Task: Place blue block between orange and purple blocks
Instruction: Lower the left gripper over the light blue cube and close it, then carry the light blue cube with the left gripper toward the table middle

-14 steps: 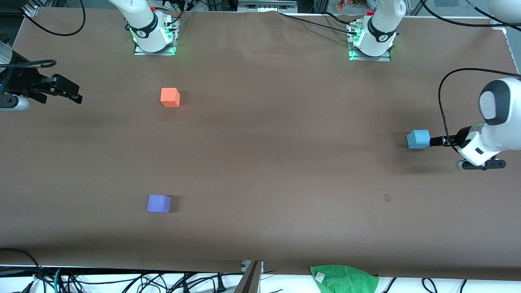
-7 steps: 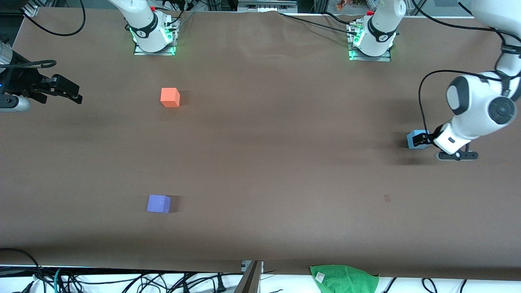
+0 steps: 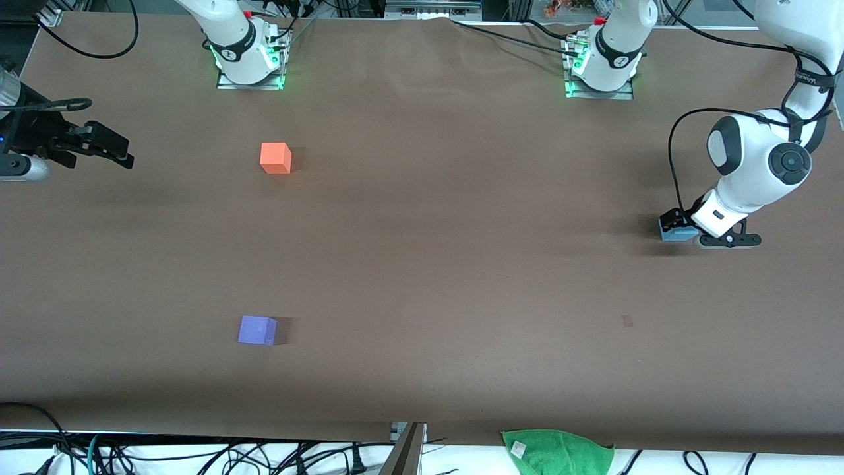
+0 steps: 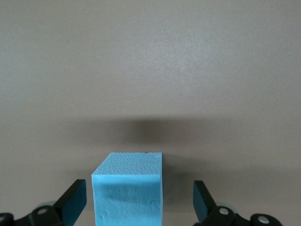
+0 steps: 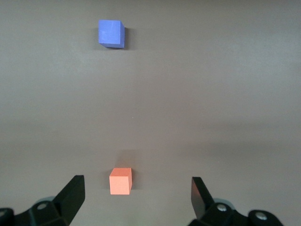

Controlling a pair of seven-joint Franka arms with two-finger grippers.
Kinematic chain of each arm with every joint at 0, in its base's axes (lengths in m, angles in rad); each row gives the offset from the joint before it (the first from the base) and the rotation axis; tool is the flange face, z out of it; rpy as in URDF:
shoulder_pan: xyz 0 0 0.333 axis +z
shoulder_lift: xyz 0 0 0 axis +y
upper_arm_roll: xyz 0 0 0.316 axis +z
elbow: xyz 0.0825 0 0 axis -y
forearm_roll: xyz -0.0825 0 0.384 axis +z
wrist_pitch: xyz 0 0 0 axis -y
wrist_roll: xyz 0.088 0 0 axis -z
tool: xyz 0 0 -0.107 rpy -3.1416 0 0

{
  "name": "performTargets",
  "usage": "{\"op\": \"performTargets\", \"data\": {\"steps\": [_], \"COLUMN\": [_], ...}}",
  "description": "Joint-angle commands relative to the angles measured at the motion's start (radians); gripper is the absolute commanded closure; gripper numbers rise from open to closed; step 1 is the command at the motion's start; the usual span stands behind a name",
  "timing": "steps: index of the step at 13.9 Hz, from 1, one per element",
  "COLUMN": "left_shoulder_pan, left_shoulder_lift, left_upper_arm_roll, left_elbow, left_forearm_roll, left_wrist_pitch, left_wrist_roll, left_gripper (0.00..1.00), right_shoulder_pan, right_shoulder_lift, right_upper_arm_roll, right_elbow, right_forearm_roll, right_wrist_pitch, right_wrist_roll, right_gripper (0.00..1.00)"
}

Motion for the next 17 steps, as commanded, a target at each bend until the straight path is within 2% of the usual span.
{"op": "performTargets", "data": {"steps": [1, 3, 4, 5, 7, 8, 11, 14, 15, 17], "left_shoulder_pan": [0.026, 0.038, 0.039, 0.039, 0.037, 0.037, 0.032, 0.023, 0.022, 0.022], "left_shoulder_lift": [-0.006, 0.023, 0.040, 0.049, 0.054, 0.053, 0.010, -0.088, -0.101, -0.105], "left_upper_arm_roll": [-0.006, -0.007, -0.007, -0.007, -0.007, -0.007, -0.015, -0.096, -0.108, -0.202], "left_elbow": [-0.023, -0.023, -0.023, -0.023, -0.020, -0.017, -0.002, 0.051, 0.091, 0.215], "left_forearm_roll": [0.030, 0.031, 0.031, 0.031, 0.031, 0.031, 0.031, 0.031, 0.031, 0.027], "left_wrist_pitch": [0.013, 0.013, 0.023, 0.046, 0.046, 0.045, 0.013, -0.192, -0.263, -0.416], "left_wrist_roll": [0.017, 0.017, 0.017, 0.017, 0.019, 0.019, 0.017, 0.014, 0.005, -0.012], "left_gripper": [0.00, 0.01, 0.04, 0.23, 0.79, 0.83, 0.83, 0.81, 0.78, 0.78], "right_shoulder_pan": [-0.003, -0.003, -0.003, -0.003, -0.003, -0.003, -0.005, -0.005, -0.005, -0.005], "right_shoulder_lift": [0.010, 0.010, 0.010, 0.010, 0.010, 0.010, 0.010, 0.010, 0.010, 0.010], "right_upper_arm_roll": [0.003, 0.003, 0.003, 0.003, 0.003, 0.003, 0.003, 0.003, 0.003, 0.003], "right_elbow": [0.022, 0.022, 0.022, 0.022, 0.022, 0.022, 0.022, 0.022, 0.022, 0.022], "right_forearm_roll": [0.000, 0.000, 0.000, -0.002, -0.002, -0.002, -0.002, -0.002, -0.002, -0.002], "right_wrist_pitch": [-0.004, -0.004, -0.004, -0.004, -0.003, -0.004, -0.003, -0.003, -0.003, -0.003], "right_wrist_roll": [-0.003, -0.003, -0.003, -0.003, -0.003, -0.003, -0.003, -0.003, -0.003, -0.003], "right_gripper": [0.00, 0.00, 0.00, 0.00, 0.00, 0.00, 0.00, 0.00, 0.00, 0.00]}}
